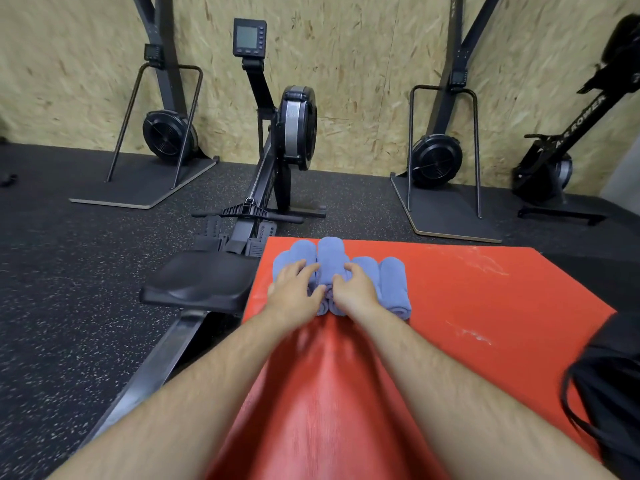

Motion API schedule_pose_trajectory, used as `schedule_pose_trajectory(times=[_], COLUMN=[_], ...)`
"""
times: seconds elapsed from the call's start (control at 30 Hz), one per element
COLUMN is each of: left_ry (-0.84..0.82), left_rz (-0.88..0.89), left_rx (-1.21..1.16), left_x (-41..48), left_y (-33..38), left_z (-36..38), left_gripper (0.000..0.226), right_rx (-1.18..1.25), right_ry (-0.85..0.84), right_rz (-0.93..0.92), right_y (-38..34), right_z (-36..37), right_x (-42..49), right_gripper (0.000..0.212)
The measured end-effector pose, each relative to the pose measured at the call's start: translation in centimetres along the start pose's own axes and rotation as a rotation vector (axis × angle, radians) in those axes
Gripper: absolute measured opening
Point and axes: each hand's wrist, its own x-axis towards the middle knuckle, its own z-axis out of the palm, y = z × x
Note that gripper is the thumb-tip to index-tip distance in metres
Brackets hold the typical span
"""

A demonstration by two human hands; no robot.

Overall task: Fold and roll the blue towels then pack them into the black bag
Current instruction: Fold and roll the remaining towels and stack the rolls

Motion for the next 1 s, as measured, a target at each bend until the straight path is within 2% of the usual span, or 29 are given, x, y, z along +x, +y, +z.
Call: schedule_pose_trajectory(times=[0.13,0.3,0.43,0.63,0.83,1.0], left_ry=[-0.117,-0.128,-0.067,-0.029,-0.064,-0.215], left_rz=[0.037,0.087,0.107,0.089,-0.008,-0.234], left_rx=[0.040,0.067,0.070,0.197,0.326,0.296], left_x=[0.3,-0.3,-3.8,-12.0,-20.1,-26.9], left_y=[-1.0,-1.7,-1.6,-4.4,-11.7,-17.9], left_z=[1.4,0.8,-1.3,-6.1,-11.3,-12.9], left_gripper=[0.060,0.060,0.055,0.064,0.048,0.049], right_rx=[-0.321,-0.449,-0.616,-0.682,-0.658,-0.714], right_ry=[-0.086,0.053,0.163,0.063,-0.148,-0.343], right_rz=[-0.048,-0.076,-0.335,-0.628,-0.752,-0.763], right_y=[0.7,1.2,0.7,-0.2,-1.4,-1.0], right_z=[1.2,1.3,1.6,6.6,14.4,21.8], right_x=[1.3,0.7,-3.4,-10.3,-17.1,-22.2], right_gripper=[0.038,0.042,0.035,0.032,0.034,0.037])
